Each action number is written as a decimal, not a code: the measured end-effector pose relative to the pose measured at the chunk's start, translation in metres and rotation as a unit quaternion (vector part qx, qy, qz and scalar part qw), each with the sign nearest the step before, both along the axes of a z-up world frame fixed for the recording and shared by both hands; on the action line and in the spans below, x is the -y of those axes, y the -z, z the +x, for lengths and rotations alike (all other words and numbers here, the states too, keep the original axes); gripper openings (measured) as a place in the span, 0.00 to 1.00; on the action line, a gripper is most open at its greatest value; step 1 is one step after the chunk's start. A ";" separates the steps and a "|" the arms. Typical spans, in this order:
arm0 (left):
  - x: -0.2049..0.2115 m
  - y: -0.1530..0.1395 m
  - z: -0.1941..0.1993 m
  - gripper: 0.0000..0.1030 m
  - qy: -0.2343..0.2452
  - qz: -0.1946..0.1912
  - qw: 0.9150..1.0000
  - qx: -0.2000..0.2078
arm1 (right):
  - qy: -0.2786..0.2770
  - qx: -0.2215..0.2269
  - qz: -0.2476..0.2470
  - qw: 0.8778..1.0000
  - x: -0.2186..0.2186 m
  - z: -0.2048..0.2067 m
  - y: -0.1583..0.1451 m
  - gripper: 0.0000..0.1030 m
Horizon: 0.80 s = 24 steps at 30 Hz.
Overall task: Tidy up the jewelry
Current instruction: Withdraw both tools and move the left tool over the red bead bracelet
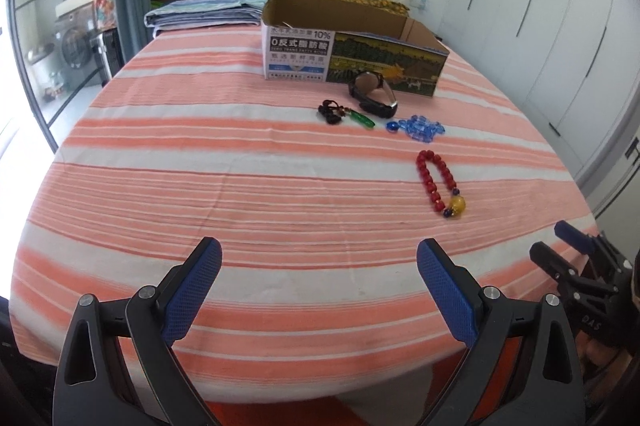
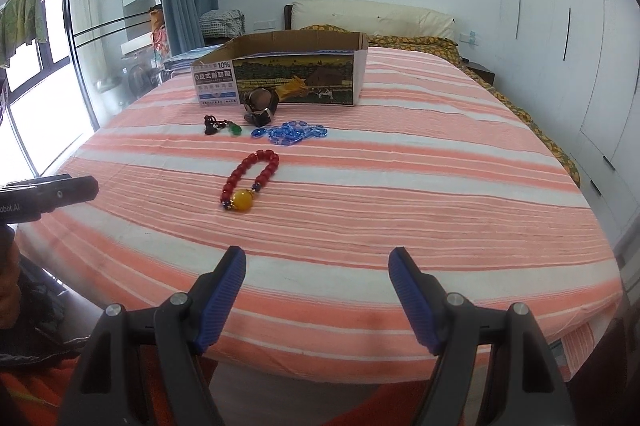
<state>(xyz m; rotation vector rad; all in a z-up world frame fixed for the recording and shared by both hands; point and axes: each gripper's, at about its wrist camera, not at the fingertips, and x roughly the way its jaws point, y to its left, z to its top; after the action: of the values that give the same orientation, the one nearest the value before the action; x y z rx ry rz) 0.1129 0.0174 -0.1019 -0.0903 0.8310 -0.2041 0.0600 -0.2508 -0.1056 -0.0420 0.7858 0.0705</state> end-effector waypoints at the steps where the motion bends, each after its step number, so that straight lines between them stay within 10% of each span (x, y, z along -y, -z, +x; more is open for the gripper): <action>1: 0.003 0.001 0.001 0.96 0.003 0.000 1.000 -0.001 | 0.002 -0.001 0.001 1.000 0.001 0.000 0.002 0.74; 24: 0.107 0.009 0.053 0.94 0.115 0.026 0.993 -0.004 | 0.017 -0.027 0.016 0.999 0.019 -0.004 0.022 0.74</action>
<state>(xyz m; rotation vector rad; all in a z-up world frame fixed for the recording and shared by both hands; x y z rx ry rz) 0.1657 -0.0891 -0.1111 0.0548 0.8538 -0.3978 0.0557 -0.2701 -0.1279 0.0042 0.8396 0.0532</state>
